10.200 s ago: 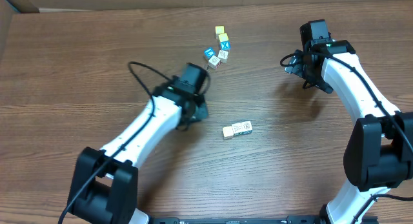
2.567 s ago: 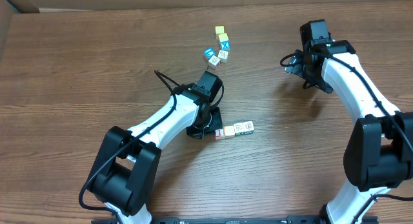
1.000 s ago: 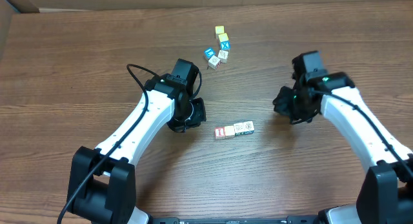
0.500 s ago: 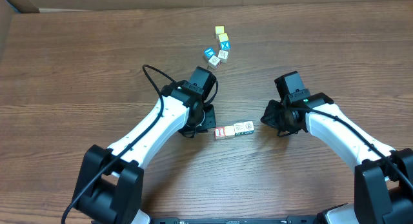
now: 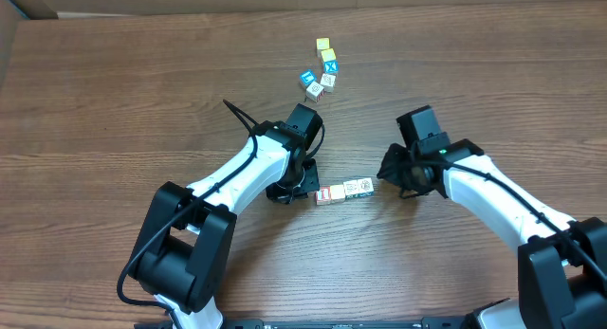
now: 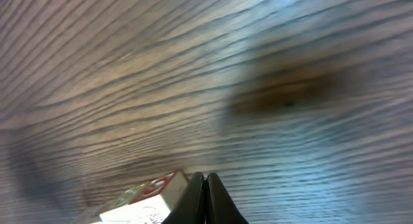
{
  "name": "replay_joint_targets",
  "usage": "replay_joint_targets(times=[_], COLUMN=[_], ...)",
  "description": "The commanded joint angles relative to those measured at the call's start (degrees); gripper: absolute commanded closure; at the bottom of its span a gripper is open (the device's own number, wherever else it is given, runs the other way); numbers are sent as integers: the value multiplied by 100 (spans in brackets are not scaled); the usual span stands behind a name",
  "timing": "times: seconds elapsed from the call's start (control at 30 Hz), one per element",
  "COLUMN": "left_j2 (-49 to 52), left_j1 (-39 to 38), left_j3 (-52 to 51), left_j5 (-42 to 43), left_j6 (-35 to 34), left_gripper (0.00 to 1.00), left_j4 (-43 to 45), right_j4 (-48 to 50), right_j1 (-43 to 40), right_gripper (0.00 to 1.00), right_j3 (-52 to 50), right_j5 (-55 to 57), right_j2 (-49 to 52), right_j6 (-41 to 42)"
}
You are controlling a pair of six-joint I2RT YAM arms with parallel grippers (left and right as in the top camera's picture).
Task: Flip 4 blocks
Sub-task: 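Push the row of blocks leftward with the right gripper against the left gripper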
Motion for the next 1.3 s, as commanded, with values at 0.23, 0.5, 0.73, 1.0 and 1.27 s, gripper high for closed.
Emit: replay_joint_targets(times=[0.23,0.5,0.73,1.0,1.27], left_j2=[61,61,61,68,94], left_j1=[-11,-11,-11,-15,-59], left_j3=[-31,-31,-31,-31,-31], left_j5=[332,332,350,240,192], left_j6=[-111,-70,-70,-74,-74], left_gripper=[96,96,96,96,96], left_j4=[120,-101,-245,-52,24], right_j4=[109,144,184,221,361], right_j1=[116,354,407,407,407], right_gripper=[96,96,96,95,95], right_j3=[-234,-243,-249,-249,-249], right_j5=[125,129,286,284,133], right_j2=[101,103,103,133,424], right_j6=[380,417,527,529,525])
